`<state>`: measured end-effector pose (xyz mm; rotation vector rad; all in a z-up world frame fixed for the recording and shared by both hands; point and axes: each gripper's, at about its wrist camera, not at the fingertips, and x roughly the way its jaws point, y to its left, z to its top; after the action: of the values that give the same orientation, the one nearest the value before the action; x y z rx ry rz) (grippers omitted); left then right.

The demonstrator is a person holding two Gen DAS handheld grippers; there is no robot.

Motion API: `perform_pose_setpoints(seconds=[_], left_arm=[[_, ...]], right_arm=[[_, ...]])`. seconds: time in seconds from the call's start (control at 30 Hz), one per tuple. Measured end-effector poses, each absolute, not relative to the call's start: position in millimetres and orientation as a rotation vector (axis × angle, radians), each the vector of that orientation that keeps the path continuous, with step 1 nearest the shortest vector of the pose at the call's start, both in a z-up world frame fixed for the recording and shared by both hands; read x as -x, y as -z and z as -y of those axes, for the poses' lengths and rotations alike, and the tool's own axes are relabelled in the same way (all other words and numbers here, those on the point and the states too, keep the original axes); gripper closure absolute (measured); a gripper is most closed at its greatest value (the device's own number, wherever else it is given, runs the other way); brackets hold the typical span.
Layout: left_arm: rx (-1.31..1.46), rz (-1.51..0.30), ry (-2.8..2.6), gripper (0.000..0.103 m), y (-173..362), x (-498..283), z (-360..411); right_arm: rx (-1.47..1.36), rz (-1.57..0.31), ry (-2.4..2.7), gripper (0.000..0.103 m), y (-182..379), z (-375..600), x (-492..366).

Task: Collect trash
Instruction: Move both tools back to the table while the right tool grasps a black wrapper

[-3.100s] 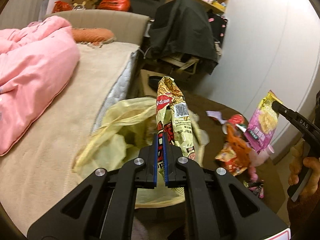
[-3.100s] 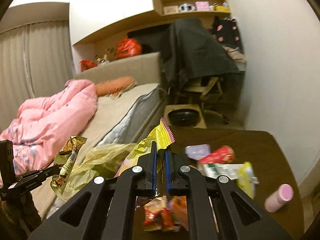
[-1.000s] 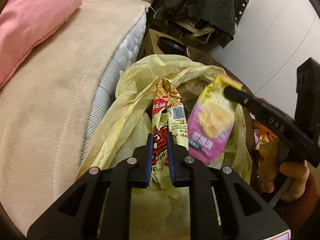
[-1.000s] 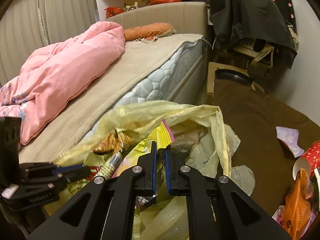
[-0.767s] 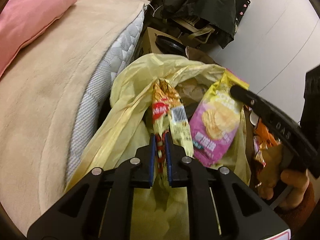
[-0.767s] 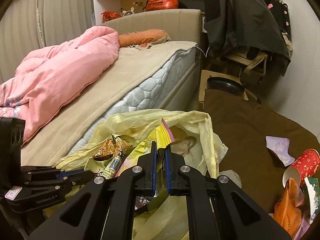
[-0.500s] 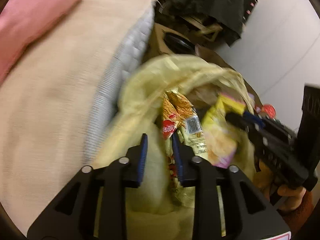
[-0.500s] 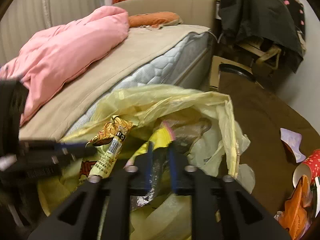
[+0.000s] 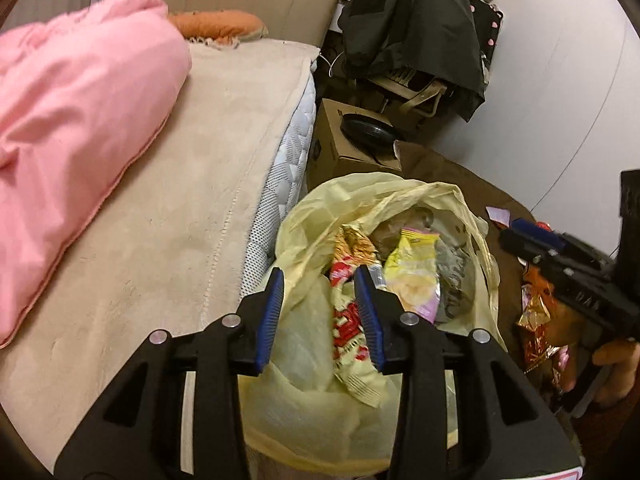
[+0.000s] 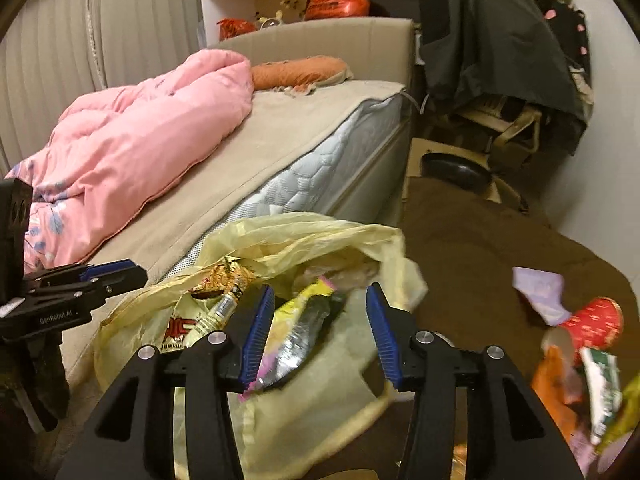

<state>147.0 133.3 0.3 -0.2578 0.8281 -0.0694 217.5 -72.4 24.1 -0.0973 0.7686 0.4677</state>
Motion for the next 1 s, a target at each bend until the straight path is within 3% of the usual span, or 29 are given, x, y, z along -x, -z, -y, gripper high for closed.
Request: perform_pose_setpoints(seconds=[0.2, 0.27, 0.37, 0.43, 0.73, 1.0], left_arm=[[0.214, -0.798, 0.111, 0.068, -15, -133, -96], [0.205, -0.787, 0.135, 0.068, -21, -128, -81], [0.208, -0.768, 0.182, 0.068, -27, -120, -57], [0.213, -0.760, 0.210, 0.068, -28, -118, -40], [0.207, -0.737, 0.336, 0.066, -7, -86, 39], [0.172, -0.783, 0.346, 0.066, 12, -68, 63]], right_arm=[[0.071, -0.717, -0.401, 0.056, -44, 128, -184], [0.059, -0.699, -0.379, 0.048, -51, 152, -169], [0.037, -0.672, -0.347, 0.046, -58, 187, -145], [0.036, -0.663, -0.334, 0.036, -61, 205, -130], [0.166, -0.677, -0.251, 0.035, -29, 260, -59], [0.096, -0.743, -0.140, 0.035, 8, 295, -29]])
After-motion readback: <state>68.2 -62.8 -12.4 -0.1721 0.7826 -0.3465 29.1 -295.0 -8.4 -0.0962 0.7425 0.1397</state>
